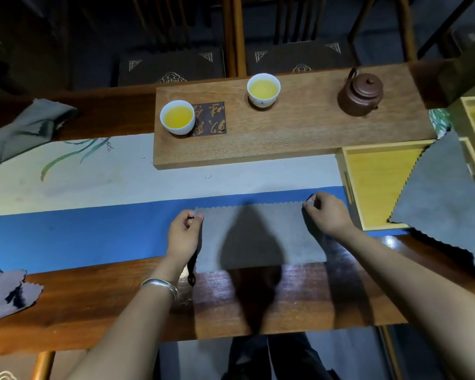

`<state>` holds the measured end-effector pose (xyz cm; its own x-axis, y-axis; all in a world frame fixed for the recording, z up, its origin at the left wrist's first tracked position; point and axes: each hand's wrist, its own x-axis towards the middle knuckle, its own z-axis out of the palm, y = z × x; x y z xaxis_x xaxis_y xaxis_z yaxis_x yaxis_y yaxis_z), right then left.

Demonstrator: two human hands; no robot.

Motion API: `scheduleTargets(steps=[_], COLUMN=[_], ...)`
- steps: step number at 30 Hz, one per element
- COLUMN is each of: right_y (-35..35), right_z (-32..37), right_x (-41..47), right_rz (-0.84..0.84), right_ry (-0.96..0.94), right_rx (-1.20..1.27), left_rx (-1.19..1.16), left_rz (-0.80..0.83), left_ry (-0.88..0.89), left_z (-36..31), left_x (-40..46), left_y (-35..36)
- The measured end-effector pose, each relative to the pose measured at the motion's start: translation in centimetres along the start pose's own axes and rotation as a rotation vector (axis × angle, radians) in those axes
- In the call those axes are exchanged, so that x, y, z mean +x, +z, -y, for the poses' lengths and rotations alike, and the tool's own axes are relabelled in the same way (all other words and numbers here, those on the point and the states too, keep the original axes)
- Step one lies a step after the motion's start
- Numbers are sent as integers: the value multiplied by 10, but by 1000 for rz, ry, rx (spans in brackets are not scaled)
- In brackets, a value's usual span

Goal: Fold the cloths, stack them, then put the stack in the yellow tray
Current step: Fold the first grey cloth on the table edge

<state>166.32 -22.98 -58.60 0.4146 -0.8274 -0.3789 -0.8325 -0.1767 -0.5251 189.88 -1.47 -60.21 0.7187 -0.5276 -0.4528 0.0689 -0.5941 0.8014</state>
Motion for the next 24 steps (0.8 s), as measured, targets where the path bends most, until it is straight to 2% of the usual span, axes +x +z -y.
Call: scheduleTargets(steps=[7, 11, 16, 20, 24], right_y=[3, 1, -4, -6, -9], right_z=[-4, -8, -24, -43, -53], right_x=[4, -8, -60, -104, -122], right_rz=[-21, -100, -140, -12, 77], right_ry=[28, 91, -71, -177, -256], right_rx=[-58, -15, -54, -153, -248], left_rx=[146, 51, -11, 200, 398], left_rz=[-91, -87, 20, 133, 151], left_ry=[-10, -60, -91, -3, 183], left_z=[8, 13, 30, 40, 38], left_x=[4, -2, -32, -60, -84], left_y=[3, -5, -27, -42, -46])
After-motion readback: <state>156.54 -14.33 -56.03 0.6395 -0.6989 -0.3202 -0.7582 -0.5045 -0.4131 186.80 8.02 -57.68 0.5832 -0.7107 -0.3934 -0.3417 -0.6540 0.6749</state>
